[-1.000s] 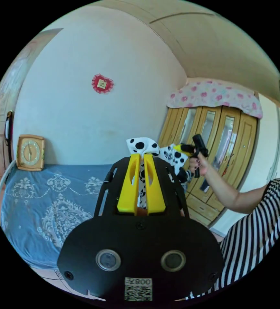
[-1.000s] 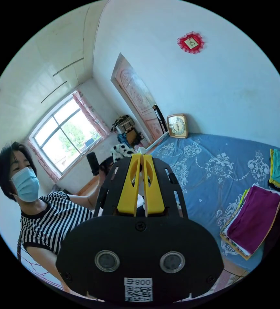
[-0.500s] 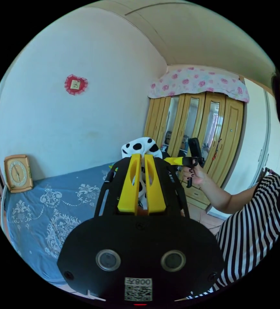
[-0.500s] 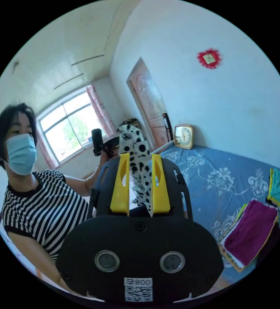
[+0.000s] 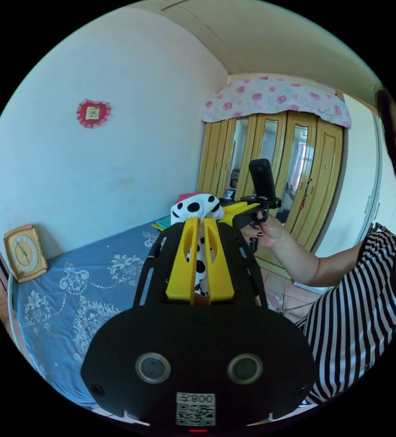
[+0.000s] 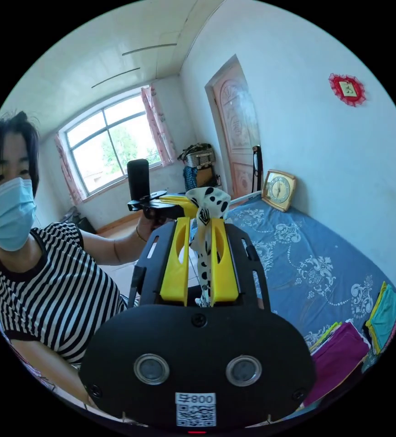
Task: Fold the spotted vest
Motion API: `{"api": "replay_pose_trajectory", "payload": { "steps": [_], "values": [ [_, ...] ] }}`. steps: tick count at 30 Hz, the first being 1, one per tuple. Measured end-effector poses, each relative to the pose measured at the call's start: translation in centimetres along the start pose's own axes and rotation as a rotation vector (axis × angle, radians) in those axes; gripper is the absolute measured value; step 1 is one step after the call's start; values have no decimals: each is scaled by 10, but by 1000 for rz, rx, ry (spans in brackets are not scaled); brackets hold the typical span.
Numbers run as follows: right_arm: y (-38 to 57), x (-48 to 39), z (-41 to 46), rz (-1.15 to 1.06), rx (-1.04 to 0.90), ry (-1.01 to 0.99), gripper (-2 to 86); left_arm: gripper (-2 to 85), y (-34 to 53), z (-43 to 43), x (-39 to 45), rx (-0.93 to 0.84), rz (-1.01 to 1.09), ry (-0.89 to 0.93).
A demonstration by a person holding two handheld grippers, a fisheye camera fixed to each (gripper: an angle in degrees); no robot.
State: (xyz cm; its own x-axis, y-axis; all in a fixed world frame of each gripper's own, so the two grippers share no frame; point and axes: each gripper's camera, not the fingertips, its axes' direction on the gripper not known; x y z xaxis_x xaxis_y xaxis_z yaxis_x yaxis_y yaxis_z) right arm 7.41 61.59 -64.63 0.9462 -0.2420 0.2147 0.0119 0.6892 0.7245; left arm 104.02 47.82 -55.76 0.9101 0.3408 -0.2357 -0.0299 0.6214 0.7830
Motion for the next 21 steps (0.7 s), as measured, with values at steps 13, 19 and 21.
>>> {"api": "replay_pose_trajectory", "payload": {
  "steps": [13,19,21],
  "values": [
    [24,46,-14,182,65,-143,18,48,9,-15,-42,26,-201,131],
    [32,47,-42,173,169,-175,15,105,81,-1,-57,-193,-340,42],
    [33,46,-49,165,188,-176,15,116,105,13,-54,-310,-370,6]
  ]
}}
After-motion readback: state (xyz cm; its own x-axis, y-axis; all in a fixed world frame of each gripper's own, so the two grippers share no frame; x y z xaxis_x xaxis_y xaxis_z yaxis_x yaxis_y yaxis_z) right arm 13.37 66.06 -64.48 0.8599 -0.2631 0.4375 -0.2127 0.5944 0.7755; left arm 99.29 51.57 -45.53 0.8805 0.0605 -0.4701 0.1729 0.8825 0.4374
